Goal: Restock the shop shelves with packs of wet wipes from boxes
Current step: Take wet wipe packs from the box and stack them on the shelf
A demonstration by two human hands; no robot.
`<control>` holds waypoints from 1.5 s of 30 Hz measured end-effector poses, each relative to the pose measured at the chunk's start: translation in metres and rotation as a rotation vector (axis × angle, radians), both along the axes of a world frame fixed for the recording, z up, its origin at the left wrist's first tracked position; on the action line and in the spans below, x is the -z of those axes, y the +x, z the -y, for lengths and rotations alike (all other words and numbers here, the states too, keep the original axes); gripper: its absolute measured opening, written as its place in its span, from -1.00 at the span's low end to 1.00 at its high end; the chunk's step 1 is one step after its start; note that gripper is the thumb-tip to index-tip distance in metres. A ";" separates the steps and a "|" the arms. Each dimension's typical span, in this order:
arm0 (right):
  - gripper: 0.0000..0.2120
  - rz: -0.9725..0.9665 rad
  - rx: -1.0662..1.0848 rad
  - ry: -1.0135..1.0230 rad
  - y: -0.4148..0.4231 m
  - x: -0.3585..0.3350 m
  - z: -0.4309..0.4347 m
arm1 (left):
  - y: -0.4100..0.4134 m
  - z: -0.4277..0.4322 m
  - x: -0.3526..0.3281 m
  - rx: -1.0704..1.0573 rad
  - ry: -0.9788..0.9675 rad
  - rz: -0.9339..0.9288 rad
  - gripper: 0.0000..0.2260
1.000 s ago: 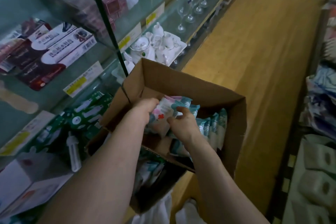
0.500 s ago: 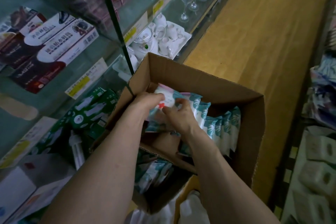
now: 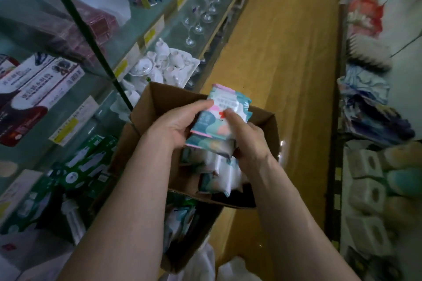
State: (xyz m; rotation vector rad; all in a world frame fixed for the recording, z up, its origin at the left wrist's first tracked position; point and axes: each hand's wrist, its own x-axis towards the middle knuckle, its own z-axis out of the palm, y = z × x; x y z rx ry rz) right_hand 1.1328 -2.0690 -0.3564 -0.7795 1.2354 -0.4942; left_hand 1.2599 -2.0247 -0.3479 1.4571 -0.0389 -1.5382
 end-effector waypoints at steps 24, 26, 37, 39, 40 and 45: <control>-0.69 0.147 0.907 -0.369 -0.404 -0.121 -0.071 | -0.422 -0.013 -0.112 0.357 -0.472 0.051 -0.72; -0.72 0.131 0.984 -0.377 -0.443 -0.128 -0.086 | -0.461 -0.021 -0.117 0.437 -0.537 0.021 -0.49; -0.85 0.127 1.375 -0.520 -0.623 -0.163 -0.158 | -0.653 -0.051 -0.154 0.805 -0.701 -0.047 -0.13; -0.80 0.086 1.422 -0.536 -0.647 -0.169 -0.166 | -0.682 -0.055 -0.162 0.844 -0.726 -0.023 -0.16; -0.80 0.051 1.453 -0.550 -0.659 -0.170 -0.170 | -0.696 -0.055 -0.164 0.869 -0.740 -0.011 -0.19; -0.90 -0.066 1.643 -0.601 -0.714 -0.173 -0.183 | -0.759 -0.052 -0.171 1.033 -0.789 0.022 -0.48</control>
